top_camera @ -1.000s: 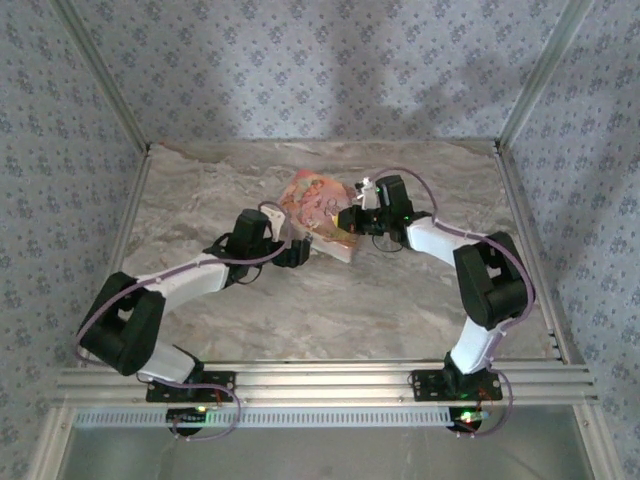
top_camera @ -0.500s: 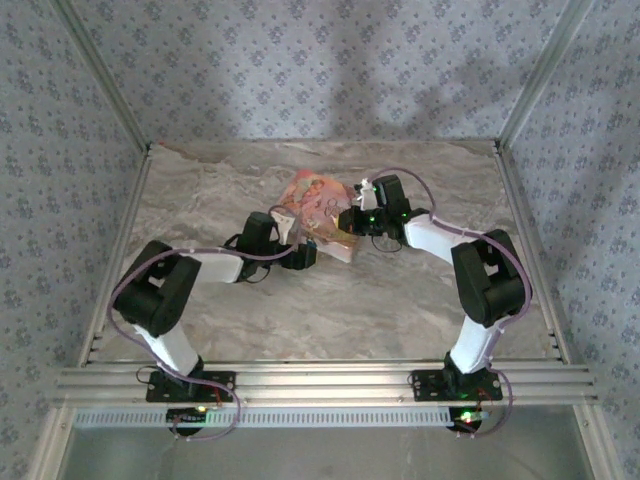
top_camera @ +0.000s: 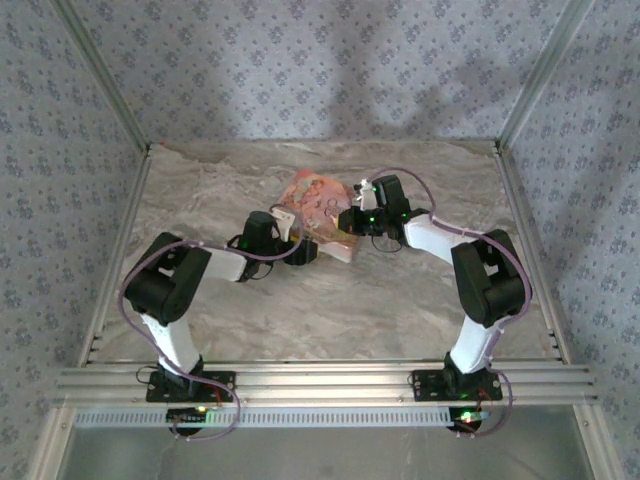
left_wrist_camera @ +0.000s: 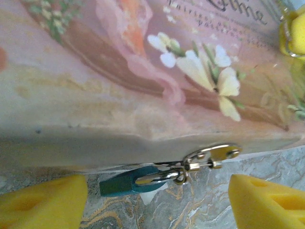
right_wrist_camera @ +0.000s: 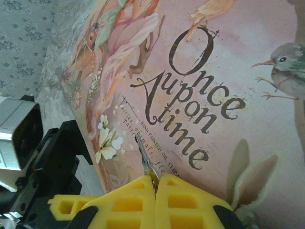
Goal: Unlock the padlock with the key
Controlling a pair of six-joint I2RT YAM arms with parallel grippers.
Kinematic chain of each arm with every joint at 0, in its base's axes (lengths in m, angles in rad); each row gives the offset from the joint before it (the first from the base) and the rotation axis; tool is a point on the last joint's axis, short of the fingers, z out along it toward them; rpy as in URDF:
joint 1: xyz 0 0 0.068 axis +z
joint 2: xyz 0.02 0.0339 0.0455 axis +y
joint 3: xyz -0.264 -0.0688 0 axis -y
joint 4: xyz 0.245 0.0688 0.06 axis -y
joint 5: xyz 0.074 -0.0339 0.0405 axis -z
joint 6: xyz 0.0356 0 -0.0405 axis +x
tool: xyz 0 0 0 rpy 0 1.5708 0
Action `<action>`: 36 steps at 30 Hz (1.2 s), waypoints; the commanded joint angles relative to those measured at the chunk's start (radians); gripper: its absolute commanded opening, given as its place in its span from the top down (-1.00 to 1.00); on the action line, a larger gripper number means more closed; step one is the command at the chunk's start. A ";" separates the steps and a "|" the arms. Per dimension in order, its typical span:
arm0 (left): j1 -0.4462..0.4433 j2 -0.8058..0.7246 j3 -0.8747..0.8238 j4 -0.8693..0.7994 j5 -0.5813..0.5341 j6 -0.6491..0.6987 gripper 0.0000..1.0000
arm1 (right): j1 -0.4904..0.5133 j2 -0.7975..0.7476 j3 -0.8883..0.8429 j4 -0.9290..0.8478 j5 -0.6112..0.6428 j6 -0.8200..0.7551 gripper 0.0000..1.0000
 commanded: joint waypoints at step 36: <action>-0.049 0.062 0.119 -0.025 0.045 -0.020 0.13 | 0.026 0.017 -0.005 -0.085 0.043 -0.029 1.00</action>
